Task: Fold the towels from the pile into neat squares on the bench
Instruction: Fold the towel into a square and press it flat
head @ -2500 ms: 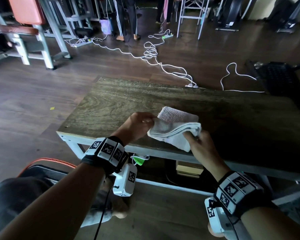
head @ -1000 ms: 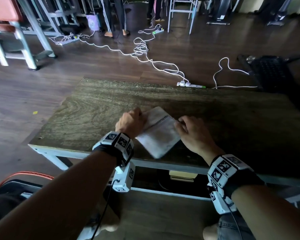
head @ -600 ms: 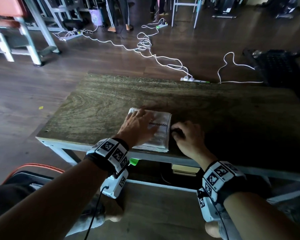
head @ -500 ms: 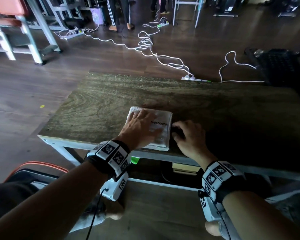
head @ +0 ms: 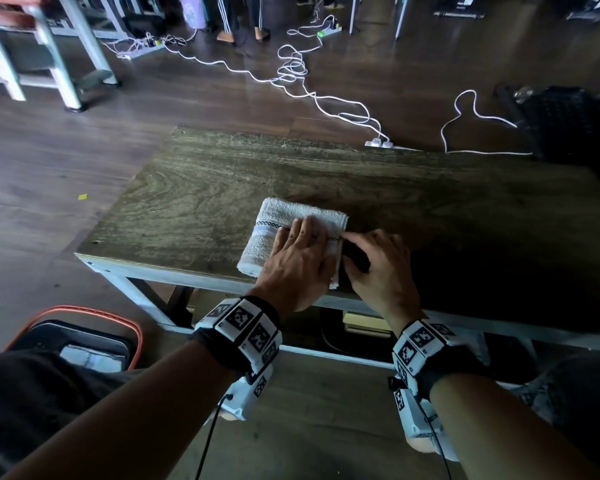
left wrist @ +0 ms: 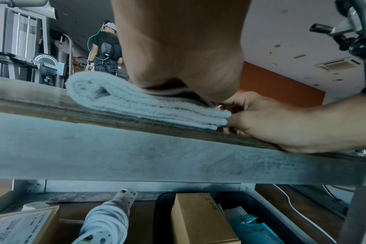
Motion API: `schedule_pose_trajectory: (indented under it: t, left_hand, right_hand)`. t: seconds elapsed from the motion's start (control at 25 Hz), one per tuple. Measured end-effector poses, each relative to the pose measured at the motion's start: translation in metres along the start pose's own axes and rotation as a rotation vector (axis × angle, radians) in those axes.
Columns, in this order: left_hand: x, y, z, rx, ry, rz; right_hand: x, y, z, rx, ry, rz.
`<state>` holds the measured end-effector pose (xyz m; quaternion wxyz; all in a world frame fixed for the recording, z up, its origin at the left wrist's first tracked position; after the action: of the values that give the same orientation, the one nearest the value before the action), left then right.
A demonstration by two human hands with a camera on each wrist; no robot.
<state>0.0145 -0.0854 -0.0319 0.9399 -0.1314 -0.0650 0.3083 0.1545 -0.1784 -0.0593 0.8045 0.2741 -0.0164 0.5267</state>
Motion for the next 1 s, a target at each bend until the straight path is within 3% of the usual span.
schedule_pose_trajectory:
  t: [0.2,0.4,0.68,1.0]
  left_hand:
    - [0.004,-0.004,-0.001,-0.040,-0.081,-0.024]
    - [-0.002,-0.010,-0.001,-0.114,-0.047,-0.028]
    - [0.001,-0.009,-0.011,-0.049,0.084,0.010]
    - [-0.003,-0.007,-0.021,0.024,-0.022,-0.001]
  right_hand:
    - [0.000,-0.001,-0.001,0.020,-0.047,0.010]
    - [0.001,-0.002,-0.003,-0.024,-0.031,0.013]
    - [0.002,-0.002,-0.001,-0.002,0.003,-0.015]
    - [0.001,0.000,0.001,0.037,0.061,-0.009]
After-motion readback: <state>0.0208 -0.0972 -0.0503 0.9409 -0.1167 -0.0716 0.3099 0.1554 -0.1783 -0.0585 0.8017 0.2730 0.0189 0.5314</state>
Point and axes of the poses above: each hand's wrist, its own x-axis towards the middle knuckle, its own z-axis out of the back of the hand, y = z × x, the point moved 1 cm from there along x, towards the middle knuckle, and after that the axes turned 1 degree about z, right-handed, at the moved point
